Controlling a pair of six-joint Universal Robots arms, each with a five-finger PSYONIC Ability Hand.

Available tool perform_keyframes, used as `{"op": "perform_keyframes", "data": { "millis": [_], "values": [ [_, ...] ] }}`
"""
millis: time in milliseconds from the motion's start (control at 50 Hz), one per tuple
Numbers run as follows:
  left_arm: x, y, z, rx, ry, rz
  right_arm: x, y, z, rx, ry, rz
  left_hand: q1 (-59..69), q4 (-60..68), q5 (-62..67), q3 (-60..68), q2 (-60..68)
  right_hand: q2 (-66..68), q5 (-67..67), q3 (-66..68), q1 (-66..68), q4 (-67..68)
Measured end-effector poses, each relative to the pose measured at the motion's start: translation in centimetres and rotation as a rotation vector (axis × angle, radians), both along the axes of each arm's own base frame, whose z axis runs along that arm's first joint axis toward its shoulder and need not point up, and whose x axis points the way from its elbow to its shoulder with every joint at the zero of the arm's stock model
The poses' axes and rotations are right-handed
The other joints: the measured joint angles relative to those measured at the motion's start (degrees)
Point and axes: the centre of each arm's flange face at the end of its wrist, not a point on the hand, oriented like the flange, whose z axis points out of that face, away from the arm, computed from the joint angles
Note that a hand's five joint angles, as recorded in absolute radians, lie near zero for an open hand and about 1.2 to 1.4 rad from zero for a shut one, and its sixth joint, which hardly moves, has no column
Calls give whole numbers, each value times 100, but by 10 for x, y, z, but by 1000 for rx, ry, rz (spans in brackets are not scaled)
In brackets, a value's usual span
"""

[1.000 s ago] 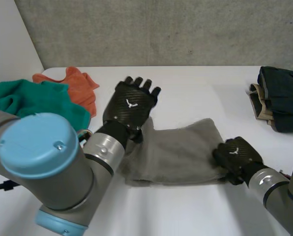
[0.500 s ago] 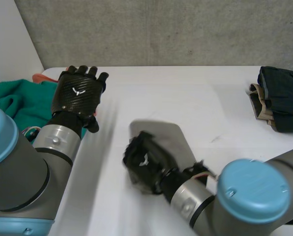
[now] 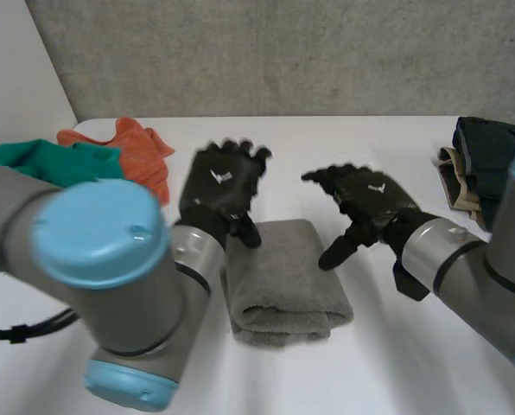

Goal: Fold the laundry.

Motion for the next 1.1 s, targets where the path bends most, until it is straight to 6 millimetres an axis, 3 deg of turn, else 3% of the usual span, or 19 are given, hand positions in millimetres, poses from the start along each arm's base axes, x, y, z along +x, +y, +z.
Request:
{"op": "perform_keyframes", "data": {
  "millis": [100,220,380,460,540,600,680,780,820,880,980,1100],
  "values": [
    [-5,8,-37,102,-87,31,8,-11,-28,116,62,19,0,16,2,0,1,0,0,0,0,0],
    [3,17,-72,182,-203,77,14,-20,-62,192,130,36,0,16,2,0,1,0,0,0,0,0],
    [15,24,-89,223,-271,91,14,-20,-84,141,271,76,-11,3,-9,-3,-5,0,1,0,-15,0],
    [14,23,-77,201,-248,89,12,-20,-79,58,327,55,-24,-10,-16,-12,-10,0,0,0,-59,0],
    [12,17,-46,135,-189,86,12,-17,-54,-87,338,11,-24,-19,-21,-12,-11,0,-1,0,-60,0],
    [11,9,-21,79,-149,69,12,-5,-33,-195,315,-4,-24,-19,-35,-12,-11,0,-1,0,-59,0],
    [8,-1,3,16,-121,-1,12,18,-23,-291,296,16,-24,-19,-35,-12,-11,0,-1,0,-59,0],
    [-1,-7,29,-56,-93,-198,15,63,-38,-366,303,99,-24,-19,-35,-12,-11,0,-1,0,-59,0],
    [-3,-7,33,-66,-87,-255,16,71,-43,-372,306,117,-24,-19,-38,-12,-11,0,-1,0,-59,0],
    [-8,-4,41,-66,-74,-391,17,94,-64,-376,318,171,-24,-19,-35,-12,-11,0,-1,0,-59,0],
    [-11,-3,45,-45,-58,-467,19,103,-89,-366,329,202,-24,-19,-35,-12,-11,0,-1,0,-59,0],
    [-13,-4,43,-22,-50,-472,24,96,-105,-393,335,192,-24,-28,-35,-12,-11,0,-1,0,-59,0]
  ]
}}
